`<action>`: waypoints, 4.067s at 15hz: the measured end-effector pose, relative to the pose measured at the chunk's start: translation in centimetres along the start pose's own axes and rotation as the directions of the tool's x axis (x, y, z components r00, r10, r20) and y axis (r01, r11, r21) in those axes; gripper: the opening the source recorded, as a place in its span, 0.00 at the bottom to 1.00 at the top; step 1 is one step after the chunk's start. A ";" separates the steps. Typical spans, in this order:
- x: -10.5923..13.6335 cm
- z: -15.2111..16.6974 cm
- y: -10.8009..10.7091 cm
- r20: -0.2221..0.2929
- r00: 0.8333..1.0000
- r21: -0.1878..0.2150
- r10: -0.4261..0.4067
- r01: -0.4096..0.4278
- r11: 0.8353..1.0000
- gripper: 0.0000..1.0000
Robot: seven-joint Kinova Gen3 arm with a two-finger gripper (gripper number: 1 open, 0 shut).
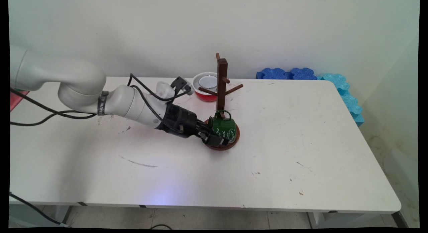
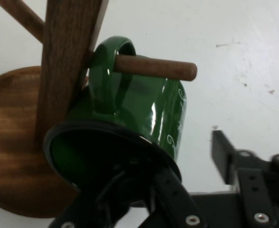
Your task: Pick up the green mug from the rack, then place the picked object on the table
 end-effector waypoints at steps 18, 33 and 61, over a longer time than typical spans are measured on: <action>0.3 0.0 0.1 -0.003 1.000 0.001 0.012 -0.012 1.000 0.00; -0.1 -0.9 1.4 0.019 0.998 -0.031 0.053 -0.053 0.998 0.00; -0.2 -1.8 4.2 0.068 0.987 -0.106 0.144 -0.136 0.985 0.00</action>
